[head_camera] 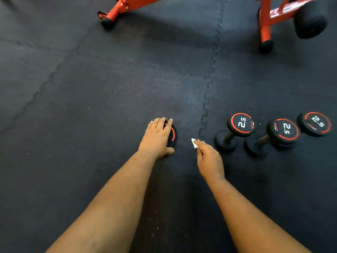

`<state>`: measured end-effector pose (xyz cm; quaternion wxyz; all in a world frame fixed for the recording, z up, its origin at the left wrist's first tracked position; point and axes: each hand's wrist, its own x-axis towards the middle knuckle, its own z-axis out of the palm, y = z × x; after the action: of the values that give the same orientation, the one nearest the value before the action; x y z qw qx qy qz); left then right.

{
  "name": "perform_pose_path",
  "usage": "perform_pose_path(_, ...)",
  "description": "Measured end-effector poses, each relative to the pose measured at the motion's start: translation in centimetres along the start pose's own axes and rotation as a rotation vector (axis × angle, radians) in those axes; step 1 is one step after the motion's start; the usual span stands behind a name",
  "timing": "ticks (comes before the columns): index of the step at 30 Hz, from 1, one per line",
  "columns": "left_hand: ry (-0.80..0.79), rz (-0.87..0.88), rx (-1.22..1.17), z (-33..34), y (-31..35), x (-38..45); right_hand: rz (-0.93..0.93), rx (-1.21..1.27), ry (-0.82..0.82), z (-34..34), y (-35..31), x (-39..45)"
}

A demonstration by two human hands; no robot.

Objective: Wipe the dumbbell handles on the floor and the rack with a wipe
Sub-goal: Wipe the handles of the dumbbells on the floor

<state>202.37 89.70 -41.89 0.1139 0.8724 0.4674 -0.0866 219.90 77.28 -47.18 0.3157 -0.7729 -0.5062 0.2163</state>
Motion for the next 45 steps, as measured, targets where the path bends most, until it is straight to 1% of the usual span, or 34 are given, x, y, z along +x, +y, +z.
perform_pose_path(4,-0.072,-0.046,0.001,0.6,0.0,0.1,-0.025,-0.057,-0.079,0.6,-0.6,-0.5)
perform_pose_path(8,-0.092,-0.075,-0.031,1.4,-0.4,0.0,-0.055,-0.075,-0.116,0.8,-1.0,-0.2)
perform_pose_path(11,-0.074,-0.077,-0.031,2.0,0.0,0.1,-0.026,-0.065,-0.1,0.6,-0.3,-0.1)
perform_pose_path(14,-0.028,-0.098,-0.055,2.4,1.1,0.2,0.025,-0.02,-0.045,0.0,1.0,0.0)
perform_pose_path(18,0.01,0.018,-0.029,3.2,5.4,1.3,0.112,0.026,0.033,-2.1,3.1,-0.2)
perform_pose_path(25,-0.032,0.223,-0.076,2.1,16.6,8.7,0.329,-0.011,0.219,-7.4,10.4,0.2)
perform_pose_path(28,-0.053,0.288,-0.077,1.4,20.8,11.4,0.354,0.001,0.246,-8.8,12.4,0.7)
perform_pose_path(31,-0.075,0.3,-0.039,1.2,23.3,13.2,0.369,0.004,0.256,-9.4,13.1,1.4)
perform_pose_path(34,-0.089,0.286,0.003,1.4,23.7,13.8,0.377,0.052,0.238,-9.0,12.8,1.8)
perform_pose_path(37,-0.047,0.284,0.036,0.9,23.1,13.5,0.364,0.083,0.198,-8.5,12.6,1.7)
perform_pose_path(40,-0.056,0.226,-0.014,0.5,21.3,12.0,0.339,0.076,0.243,-8.4,12.8,1.6)
perform_pose_path(42,-0.05,0.171,-0.075,1.3,19.5,10.3,0.294,0.078,0.255,-8.3,12.8,1.6)
perform_pose_path(45,0.04,0.088,-0.193,4.2,16.1,7.1,0.167,0.099,0.207,-6.8,12.1,1.5)
